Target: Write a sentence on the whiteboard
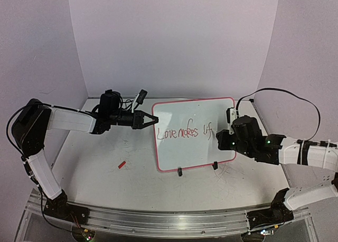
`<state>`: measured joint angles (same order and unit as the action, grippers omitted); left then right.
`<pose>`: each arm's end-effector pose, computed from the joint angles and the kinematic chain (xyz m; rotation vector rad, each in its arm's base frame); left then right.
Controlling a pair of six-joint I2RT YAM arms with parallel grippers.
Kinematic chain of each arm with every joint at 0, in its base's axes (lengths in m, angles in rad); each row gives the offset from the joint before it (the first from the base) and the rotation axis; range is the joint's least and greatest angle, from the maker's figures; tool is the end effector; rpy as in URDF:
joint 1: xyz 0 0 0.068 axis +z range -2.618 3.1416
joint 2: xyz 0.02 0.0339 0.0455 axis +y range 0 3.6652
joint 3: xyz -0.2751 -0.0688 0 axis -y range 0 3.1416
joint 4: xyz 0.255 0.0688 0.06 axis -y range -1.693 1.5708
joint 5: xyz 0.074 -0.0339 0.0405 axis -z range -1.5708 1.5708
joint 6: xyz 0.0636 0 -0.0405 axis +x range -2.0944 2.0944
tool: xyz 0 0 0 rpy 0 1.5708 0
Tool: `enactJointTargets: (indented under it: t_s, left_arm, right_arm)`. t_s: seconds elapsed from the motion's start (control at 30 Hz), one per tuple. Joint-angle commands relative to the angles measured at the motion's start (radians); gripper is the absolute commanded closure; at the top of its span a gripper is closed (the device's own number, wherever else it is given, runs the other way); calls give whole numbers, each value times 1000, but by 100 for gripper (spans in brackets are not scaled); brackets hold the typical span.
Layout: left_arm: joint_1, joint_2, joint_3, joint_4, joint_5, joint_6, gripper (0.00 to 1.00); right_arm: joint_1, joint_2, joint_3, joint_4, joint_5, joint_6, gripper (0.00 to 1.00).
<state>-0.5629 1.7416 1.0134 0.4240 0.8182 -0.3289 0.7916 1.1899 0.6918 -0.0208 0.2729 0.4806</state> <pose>0.3212 -0.2576 0.2245 0.8286 1.8300 -1.3549 0.2145 0.1928 0.2327 -0.1599 2.1003 0.4922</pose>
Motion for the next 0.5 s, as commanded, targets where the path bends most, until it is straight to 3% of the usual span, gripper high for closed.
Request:
enactJointTargets:
  t_s: [0.0,0.47]
  left_arm:
    - [-2,12,6,-81,-93,83,100]
    - [-2,10,11,-84,-93,83,100]
  right_arm:
    - [-4,-78,-6,69,-39,-38,100]
    - [-32,-44,-17,46,-64,-25,100]
